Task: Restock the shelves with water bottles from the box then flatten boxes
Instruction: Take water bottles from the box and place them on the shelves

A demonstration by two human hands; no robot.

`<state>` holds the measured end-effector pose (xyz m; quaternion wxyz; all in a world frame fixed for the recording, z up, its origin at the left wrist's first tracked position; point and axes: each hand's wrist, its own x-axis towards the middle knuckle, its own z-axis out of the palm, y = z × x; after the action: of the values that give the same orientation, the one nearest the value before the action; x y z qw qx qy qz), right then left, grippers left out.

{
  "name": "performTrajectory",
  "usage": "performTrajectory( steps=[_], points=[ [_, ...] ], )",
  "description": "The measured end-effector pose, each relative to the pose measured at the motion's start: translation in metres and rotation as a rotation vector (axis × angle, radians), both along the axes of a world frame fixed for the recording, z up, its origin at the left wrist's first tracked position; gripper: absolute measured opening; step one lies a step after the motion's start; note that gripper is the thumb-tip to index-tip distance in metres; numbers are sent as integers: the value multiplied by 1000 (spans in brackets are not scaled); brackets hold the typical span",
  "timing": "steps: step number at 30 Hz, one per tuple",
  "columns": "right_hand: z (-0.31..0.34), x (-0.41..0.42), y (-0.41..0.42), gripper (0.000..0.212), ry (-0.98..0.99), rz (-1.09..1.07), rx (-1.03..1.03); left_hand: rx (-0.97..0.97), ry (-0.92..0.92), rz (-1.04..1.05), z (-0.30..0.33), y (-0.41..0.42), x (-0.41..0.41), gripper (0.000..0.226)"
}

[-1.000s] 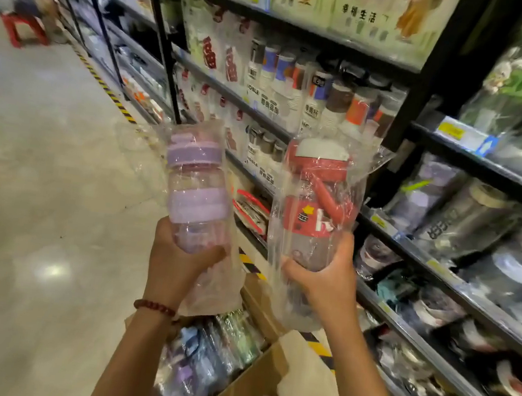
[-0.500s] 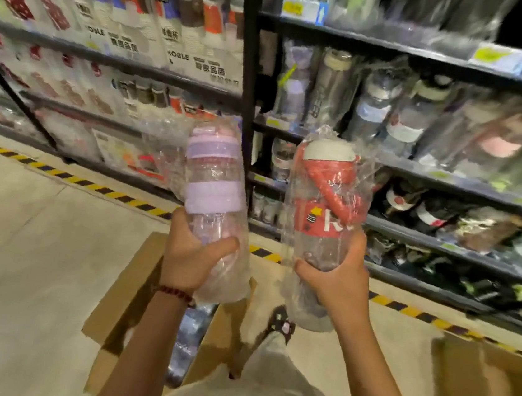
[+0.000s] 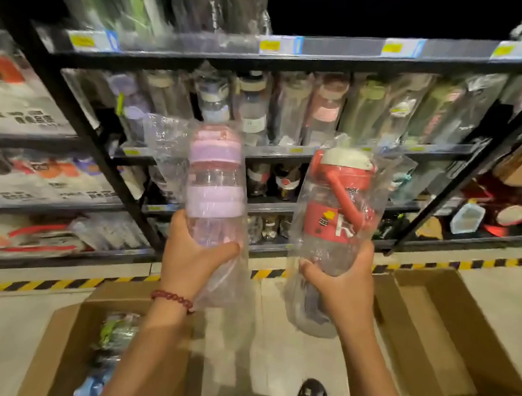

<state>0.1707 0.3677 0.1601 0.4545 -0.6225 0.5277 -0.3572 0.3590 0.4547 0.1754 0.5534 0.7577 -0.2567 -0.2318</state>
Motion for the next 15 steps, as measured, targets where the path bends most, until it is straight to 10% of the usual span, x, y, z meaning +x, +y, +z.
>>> performTrajectory(
  steps=[15],
  points=[
    [24, -126, -179, 83, -9, -90, -46, -70, -42, -110, 17, -197, -126, 69]
  ],
)
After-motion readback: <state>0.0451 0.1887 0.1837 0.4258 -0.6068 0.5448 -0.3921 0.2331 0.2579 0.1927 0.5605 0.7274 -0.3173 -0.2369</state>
